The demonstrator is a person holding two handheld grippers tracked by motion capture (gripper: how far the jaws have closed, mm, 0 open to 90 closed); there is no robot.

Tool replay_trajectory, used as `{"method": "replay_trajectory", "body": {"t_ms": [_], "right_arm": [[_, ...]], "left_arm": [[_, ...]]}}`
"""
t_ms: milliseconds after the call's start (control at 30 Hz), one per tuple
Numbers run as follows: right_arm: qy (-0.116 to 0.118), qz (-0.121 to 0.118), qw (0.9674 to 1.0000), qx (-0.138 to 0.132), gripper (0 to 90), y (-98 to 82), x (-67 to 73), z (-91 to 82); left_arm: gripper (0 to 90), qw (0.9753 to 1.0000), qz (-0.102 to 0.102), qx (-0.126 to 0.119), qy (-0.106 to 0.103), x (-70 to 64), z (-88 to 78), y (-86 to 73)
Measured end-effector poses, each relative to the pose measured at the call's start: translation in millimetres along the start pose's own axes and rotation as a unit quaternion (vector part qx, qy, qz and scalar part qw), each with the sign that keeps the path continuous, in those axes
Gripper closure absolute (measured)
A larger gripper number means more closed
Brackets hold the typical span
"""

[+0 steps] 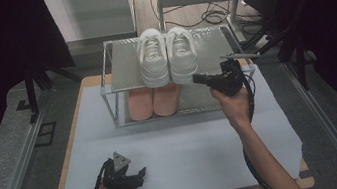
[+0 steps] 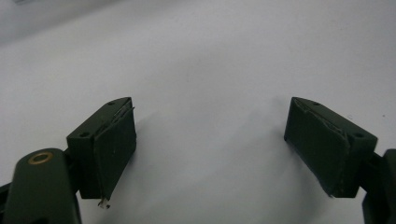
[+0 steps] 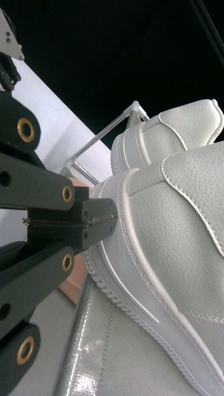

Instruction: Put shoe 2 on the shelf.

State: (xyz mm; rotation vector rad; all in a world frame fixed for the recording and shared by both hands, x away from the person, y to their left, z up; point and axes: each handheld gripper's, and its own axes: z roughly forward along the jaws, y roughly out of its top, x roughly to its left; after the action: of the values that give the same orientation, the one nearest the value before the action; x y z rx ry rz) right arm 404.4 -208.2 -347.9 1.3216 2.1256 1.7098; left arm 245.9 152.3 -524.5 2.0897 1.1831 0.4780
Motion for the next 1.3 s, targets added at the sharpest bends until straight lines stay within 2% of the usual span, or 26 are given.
{"method": "replay_trajectory", "body": {"t_ms": [367,433,633,767,967,1133,1200,1300], "right_arm": [[0.009,0.004,0.9999,0.004,89.9,0.8,-2.3,1.0],[0.025,0.007,0.9997,-0.001,89.9,0.2,-2.5,0.4],[0.033,-0.011,0.9994,0.007,84.6,-1.4,4.3,-2.3],[0.027,-0.032,0.9990,0.017,75.3,-6.0,6.8,-4.9],[0.008,-0.058,0.9979,0.026,50.5,-14.8,4.5,-10.4],[-0.003,-0.078,0.9965,0.031,36.5,-24.4,2.4,-21.0],[-0.014,-0.088,0.9952,0.041,32.0,-30.4,1.1,-24.8],[-0.035,-0.114,0.9911,0.061,27.8,-41.5,-1.9,-30.2]], "left_arm": [[16.6,1.0000,0.001,0.001,-0.001,0.2,-0.1,0.0],[16.6,1.0000,0.000,0.000,-0.001,0.2,0.0,-0.1],[16.6,1.0000,0.000,0.000,0.000,-0.1,0.0,-0.1],[16.6,1.0000,0.001,0.001,0.000,0.1,-0.2,-0.1],[16.6,1.0000,0.003,0.002,0.001,-0.2,-0.5,-0.1],[16.6,1.0000,0.003,0.002,0.001,-0.1,-0.5,0.0],[16.6,1.0000,0.002,0.002,0.002,-0.4,-0.6,-0.1],[16.6,1.0000,0.004,0.001,0.002,-0.4,-0.6,-0.1]]}}
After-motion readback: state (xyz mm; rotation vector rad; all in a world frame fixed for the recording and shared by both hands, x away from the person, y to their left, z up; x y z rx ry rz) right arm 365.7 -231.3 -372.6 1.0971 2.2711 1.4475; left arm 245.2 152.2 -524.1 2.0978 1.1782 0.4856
